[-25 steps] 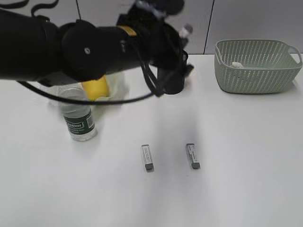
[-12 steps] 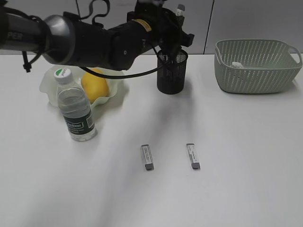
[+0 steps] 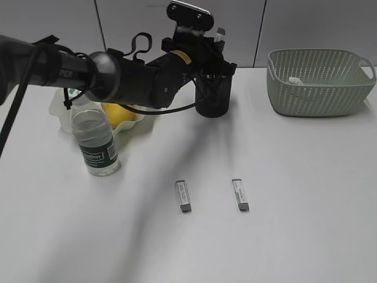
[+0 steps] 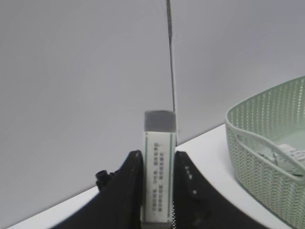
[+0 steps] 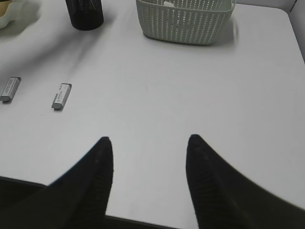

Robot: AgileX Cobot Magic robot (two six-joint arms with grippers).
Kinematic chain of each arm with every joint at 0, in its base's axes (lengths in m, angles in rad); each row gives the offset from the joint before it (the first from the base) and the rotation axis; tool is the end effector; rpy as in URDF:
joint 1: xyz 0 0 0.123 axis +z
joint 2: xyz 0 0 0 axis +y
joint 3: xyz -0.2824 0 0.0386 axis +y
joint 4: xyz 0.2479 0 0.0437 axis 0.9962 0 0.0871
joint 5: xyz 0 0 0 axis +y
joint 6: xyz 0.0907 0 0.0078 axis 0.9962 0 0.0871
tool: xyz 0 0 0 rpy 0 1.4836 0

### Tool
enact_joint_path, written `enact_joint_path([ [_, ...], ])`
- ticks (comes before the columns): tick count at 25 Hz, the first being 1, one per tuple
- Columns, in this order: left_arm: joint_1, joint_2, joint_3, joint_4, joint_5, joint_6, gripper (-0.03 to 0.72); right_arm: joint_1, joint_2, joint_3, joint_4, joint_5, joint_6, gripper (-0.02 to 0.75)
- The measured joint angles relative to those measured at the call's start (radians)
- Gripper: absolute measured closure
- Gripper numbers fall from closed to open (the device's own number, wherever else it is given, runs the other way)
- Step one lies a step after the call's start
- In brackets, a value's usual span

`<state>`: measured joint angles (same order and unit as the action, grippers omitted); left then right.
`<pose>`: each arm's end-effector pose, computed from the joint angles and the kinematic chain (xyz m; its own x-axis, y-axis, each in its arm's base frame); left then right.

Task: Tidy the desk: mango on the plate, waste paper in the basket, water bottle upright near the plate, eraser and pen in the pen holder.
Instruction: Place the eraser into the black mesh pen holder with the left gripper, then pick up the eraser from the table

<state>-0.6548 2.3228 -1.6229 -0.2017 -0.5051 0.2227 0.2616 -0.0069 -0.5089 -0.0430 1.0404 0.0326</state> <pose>0.4248 -0.3151 0.1660 -0.0677 0.1092 -0.9917 0.5334 0.8440 0.0565 -0.0051 -0.0049 0.2813 -0.4112 -0.0989 -0.9061 -0.2216 0.9751 -0.0059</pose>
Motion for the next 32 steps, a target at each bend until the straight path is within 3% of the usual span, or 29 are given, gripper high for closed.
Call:
enact_joint_path([
  [6,0.005,0.004,-0.002,-0.007,-0.012,-0.001,0.521,0.000,0.000,0.000,0.000,0.000,0.000,0.335],
  [13,0.007,0.017,-0.003,-0.026,-0.013,-0.001,0.271,0.000,0.000,0.000,0.000,0.000,0.000,0.335],
  [17,0.012,-0.017,-0.003,-0.102,0.091,-0.002,0.236,0.000,0.000,0.000,0.000,0.000,0.000,0.335],
  [21,0.017,-0.164,-0.002,-0.113,0.456,-0.003,0.335,0.000,0.000,0.000,0.000,0.000,0.000,0.335],
  [26,0.017,-0.379,0.051,-0.007,0.880,0.048,0.552,0.000,0.000,0.000,0.000,0.000,0.000,0.335],
  [29,0.024,-0.532,0.174,0.000,1.075,0.124,0.610,0.000,0.000,0.000,0.000,0.000,0.000,0.335],
  [32,0.052,-0.704,0.374,-0.006,1.202,0.147,0.625,0.000,0.000,0.000,0.000,0.000,0.000,0.335],
])
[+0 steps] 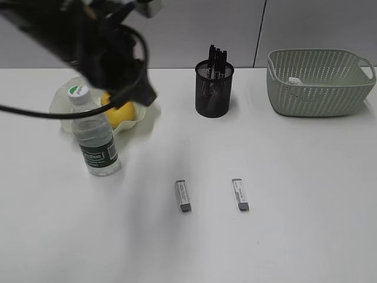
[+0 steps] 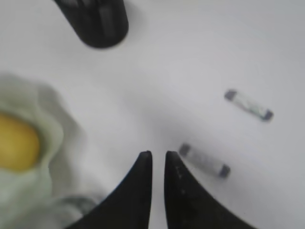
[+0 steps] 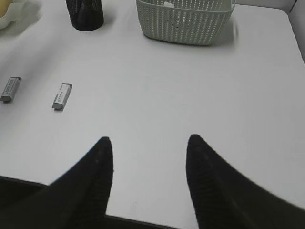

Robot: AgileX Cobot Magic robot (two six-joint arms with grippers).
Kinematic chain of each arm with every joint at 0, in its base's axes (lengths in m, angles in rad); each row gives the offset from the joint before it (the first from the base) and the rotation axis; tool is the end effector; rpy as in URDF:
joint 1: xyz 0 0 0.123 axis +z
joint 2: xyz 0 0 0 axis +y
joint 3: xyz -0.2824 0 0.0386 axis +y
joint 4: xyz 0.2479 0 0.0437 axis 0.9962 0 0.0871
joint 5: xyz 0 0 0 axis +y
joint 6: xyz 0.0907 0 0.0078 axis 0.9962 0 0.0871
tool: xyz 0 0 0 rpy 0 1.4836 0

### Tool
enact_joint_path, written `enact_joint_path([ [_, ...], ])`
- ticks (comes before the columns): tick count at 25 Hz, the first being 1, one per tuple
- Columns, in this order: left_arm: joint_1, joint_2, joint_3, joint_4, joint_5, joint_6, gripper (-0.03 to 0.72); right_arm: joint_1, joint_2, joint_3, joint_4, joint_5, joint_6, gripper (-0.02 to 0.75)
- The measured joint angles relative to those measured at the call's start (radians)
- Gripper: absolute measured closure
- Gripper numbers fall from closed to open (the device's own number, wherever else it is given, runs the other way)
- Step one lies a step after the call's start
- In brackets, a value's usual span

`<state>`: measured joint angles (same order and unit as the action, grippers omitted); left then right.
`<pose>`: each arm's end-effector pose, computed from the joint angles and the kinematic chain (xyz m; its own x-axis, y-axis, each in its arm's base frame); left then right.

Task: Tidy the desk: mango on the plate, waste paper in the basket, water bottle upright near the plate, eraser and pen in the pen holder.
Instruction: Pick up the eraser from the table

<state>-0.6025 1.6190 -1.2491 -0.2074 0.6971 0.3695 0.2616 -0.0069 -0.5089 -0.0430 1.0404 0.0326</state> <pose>0.2816 -0.2083 0.2799 -0.5347 0.6180 -0.5763 0.7510 0.6602 0.0111 -0.0051 -0.0049 0.2813 -0.4112 -0.0989 -0.9061 -0.2216 0.9751 -0.0059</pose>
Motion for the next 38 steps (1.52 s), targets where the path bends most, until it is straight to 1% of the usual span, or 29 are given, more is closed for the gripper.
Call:
enact_joint_path([
  [3,0.037,-0.217,0.189,-0.035,0.094,0.001,0.629,0.000,0.000,0.000,0.000,-0.001,0.000,0.335],
  [5,0.047,-0.374,0.292,-0.056,0.164,-0.005,0.630,0.000,0.000,0.000,0.000,-0.001,0.000,0.335],
  [8,0.047,-0.645,0.435,-0.065,0.238,-0.069,0.630,0.000,0.000,0.000,0.000,-0.001,0.000,0.335],
  [11,0.047,-0.931,0.552,-0.036,0.261,-0.185,0.630,0.000,0.000,0.000,0.000,-0.001,0.000,0.335],
  [14,0.047,-1.156,0.629,0.044,0.275,-0.239,0.629,0.000,0.000,0.000,0.000,-0.001,0.000,0.335],
  [17,0.047,-1.329,0.673,0.105,0.289,-0.274,0.629,0.000,0.000,0.000,0.000,-0.001,0.000,0.335],
  [20,0.055,-1.432,0.683,0.174,0.319,-0.381,0.629,0.000,0.000,0.000,0.000,-0.001,0.000,0.335],
  [22,0.062,-1.480,0.702,0.207,0.344,-0.443,0.628,0.000,0.000,0.000,0.000,-0.001,0.000,0.335],
  [23,0.064,-1.498,0.707,0.207,0.352,-0.459,0.627,0.000,0.000,0.000,0.000,-0.001,0.000,0.335],
  [27,0.065,-1.562,0.710,0.217,0.357,-0.475,0.622,0.000,0.000,0.000,0.000,-0.001,0.000,0.335],
  [33,0.070,-1.580,0.710,0.216,0.357,-0.475,0.621,0.000,0.000,0.000,0.000,-0.001,0.000,0.335],
  [34,0.081,-1.586,0.710,0.216,0.357,-0.475,0.621,0.000,0.000,0.000,0.000,-0.001,0.000,0.335],
  [35,0.107,-1.597,0.710,0.216,0.357,-0.475,0.621,0.000,0.000,-0.002,0.004,-0.005,-0.001,0.335],
  [36,0.142,-1.612,0.710,0.216,0.358,-0.475,0.621,0.000,0.012,-0.009,0.016,-0.018,-0.001,0.335],
  [38,0.215,-1.625,0.711,0.218,0.358,-0.476,0.621,0.000,0.088,-0.031,0.043,-0.104,-0.002,0.337],
])
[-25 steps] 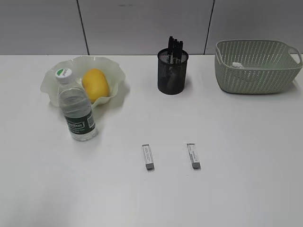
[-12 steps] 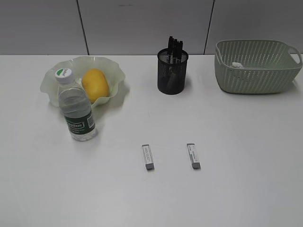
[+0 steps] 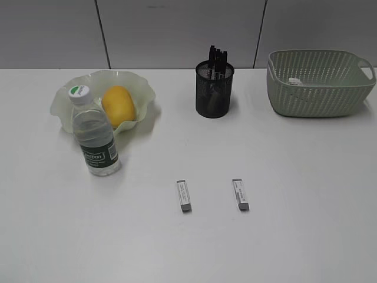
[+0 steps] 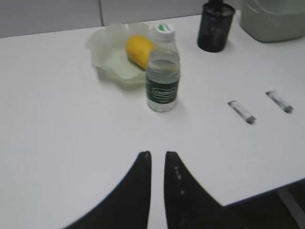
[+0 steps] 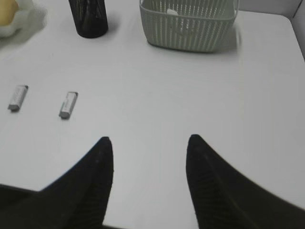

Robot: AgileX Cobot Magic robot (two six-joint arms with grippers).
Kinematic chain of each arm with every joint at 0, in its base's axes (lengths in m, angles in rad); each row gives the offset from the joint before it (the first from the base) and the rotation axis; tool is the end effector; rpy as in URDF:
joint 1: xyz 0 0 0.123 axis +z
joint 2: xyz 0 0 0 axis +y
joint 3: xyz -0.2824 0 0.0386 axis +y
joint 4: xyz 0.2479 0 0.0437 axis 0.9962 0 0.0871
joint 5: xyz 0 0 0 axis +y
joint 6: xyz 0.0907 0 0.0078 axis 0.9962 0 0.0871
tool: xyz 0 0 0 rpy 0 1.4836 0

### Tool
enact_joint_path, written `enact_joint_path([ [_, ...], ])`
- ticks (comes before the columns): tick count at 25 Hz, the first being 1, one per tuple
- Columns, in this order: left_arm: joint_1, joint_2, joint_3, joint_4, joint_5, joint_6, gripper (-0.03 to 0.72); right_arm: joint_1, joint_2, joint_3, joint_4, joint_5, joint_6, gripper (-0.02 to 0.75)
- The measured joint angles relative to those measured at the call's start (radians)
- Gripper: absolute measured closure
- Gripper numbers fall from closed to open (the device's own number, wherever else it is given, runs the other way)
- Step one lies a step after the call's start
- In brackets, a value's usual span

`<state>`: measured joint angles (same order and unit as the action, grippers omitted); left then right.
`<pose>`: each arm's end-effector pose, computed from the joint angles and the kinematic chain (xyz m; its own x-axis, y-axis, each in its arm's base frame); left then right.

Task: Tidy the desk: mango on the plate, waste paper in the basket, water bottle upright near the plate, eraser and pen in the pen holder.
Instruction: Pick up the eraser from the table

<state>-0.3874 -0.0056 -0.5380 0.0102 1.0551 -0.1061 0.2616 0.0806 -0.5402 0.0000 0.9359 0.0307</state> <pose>-0.0091 0.0046 0.2880 -0.4166 0.0610 -0.9071 0.3299 0.9399 -0.0883 0.0083 0.0022 0.2987 -0.3742 -0.0684 -0.9248 -0.2473 0.9685 0.0284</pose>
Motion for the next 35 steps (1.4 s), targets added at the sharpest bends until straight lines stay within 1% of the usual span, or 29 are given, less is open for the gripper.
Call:
enact_joint_path([
  [2,0.072,0.000,0.000,0.000,0.000,0.000,0.625,0.000,0.169,-0.016,0.048,-0.086,0.000,0.346],
  [5,0.135,-0.001,0.000,0.001,0.000,0.000,0.629,0.000,0.552,-0.048,0.089,-0.174,-0.015,0.353],
  [7,0.147,-0.001,0.000,0.001,0.000,0.000,0.629,0.001,0.845,-0.094,0.110,-0.211,-0.018,0.354],
  [8,0.149,-0.001,0.000,0.001,0.000,0.000,0.629,0.008,0.951,-0.118,0.128,-0.230,-0.019,0.354],
  [10,0.150,-0.001,0.000,0.001,0.000,0.000,0.629,0.041,1.176,-0.192,0.148,-0.256,-0.020,0.354],
  [12,0.150,-0.001,0.000,0.001,0.000,0.000,0.630,0.096,1.364,-0.275,0.152,-0.270,0.004,0.354],
  [16,0.150,-0.001,0.000,0.001,0.000,0.000,0.630,0.213,1.695,-0.465,0.107,-0.268,0.126,0.354],
  [19,0.150,-0.001,0.000,0.001,0.000,0.000,0.630,0.265,1.852,-0.586,0.099,-0.233,0.179,0.354],
  [21,0.150,-0.001,0.000,0.001,0.000,0.000,0.630,0.287,1.916,-0.650,0.099,-0.218,0.205,0.354],
  [24,0.150,-0.001,0.000,0.001,0.000,0.000,0.630,0.303,1.975,-0.710,0.098,-0.206,0.233,0.354],
  [27,0.150,-0.001,0.000,0.001,0.000,0.000,0.631,0.304,2.013,-0.726,0.087,-0.205,0.258,0.360],
  [29,0.150,-0.001,0.000,0.001,0.000,0.000,0.631,0.304,2.025,-0.729,0.063,-0.195,0.282,0.409],
  [30,0.150,-0.001,0.000,0.001,0.000,0.000,0.631,0.305,2.027,-0.731,0.050,-0.191,0.293,0.452],
  [32,0.150,-0.001,0.000,0.001,0.000,0.000,0.631,0.305,2.029,-0.737,0.018,-0.182,0.308,0.579],
  [34,0.150,-0.001,0.000,0.001,0.000,0.000,0.631,0.307,2.016,-0.737,-0.030,-0.212,0.337,0.572],
  [35,0.150,-0.001,0.000,0.001,0.000,0.000,0.631,0.308,1.996,-0.735,-0.078,-0.266,0.357,0.572],
])
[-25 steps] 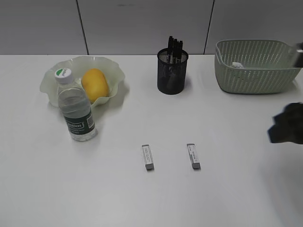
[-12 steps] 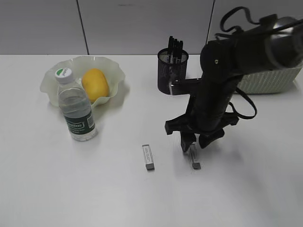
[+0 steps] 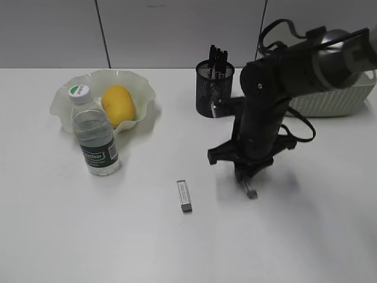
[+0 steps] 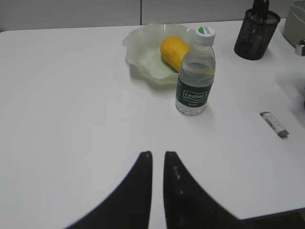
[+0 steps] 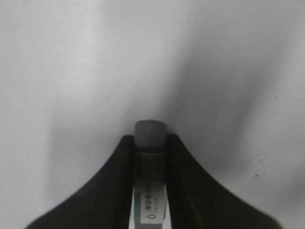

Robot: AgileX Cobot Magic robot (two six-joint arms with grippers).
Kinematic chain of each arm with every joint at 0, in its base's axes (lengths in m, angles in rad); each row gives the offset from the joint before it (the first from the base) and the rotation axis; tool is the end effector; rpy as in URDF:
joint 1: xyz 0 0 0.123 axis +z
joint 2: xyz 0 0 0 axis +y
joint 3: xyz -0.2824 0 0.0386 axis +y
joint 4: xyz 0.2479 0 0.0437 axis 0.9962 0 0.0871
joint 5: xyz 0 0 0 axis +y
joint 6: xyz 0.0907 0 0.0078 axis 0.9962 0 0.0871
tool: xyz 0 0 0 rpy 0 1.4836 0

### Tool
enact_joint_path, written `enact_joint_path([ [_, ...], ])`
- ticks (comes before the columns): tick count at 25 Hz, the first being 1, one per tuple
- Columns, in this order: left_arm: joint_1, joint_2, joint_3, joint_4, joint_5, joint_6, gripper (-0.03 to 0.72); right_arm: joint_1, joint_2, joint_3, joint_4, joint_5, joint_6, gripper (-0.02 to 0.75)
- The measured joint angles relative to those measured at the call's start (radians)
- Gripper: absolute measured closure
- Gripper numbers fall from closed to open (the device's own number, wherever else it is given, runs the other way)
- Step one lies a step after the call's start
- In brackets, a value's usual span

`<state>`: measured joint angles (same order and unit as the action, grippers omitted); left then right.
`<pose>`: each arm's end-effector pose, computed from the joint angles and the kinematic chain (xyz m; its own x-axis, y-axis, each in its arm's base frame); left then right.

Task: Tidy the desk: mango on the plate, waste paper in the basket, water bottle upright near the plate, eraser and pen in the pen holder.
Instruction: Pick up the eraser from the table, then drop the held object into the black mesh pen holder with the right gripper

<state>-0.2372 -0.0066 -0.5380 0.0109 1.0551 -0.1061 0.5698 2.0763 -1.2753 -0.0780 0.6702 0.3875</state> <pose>-0.0098 0.0033 0.2880 -0.4200 -0.0019 -0.9075 0.1853 0.9788 -0.0878 0.3319 0.2074 0.1145 -0.9538 -0.2308 -0.1925 -0.2380 0.9711 0.0150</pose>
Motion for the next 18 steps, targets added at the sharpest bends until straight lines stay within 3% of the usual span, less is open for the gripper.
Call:
enact_joint_path([
  [2,0.000,0.000,0.000,0.000,0.000,0.000,0.631,0.001,-0.083,0.002,-0.103,-0.162,0.032,0.572],
  [4,0.000,0.000,0.000,0.000,0.000,0.000,0.631,-0.017,-0.178,-0.003,-0.271,-0.445,0.099,0.572],
  [6,0.000,0.000,0.000,0.000,0.000,0.000,0.631,-0.058,-0.229,-0.029,-0.369,-0.670,0.137,0.572],
  [12,0.000,0.000,0.000,0.000,0.000,0.000,0.631,-0.200,-0.098,-0.101,-0.331,-0.959,0.160,0.572],
  [18,0.000,0.000,0.000,0.000,0.000,0.000,0.632,-0.202,0.032,-0.162,-0.307,-1.017,0.129,0.572],
])
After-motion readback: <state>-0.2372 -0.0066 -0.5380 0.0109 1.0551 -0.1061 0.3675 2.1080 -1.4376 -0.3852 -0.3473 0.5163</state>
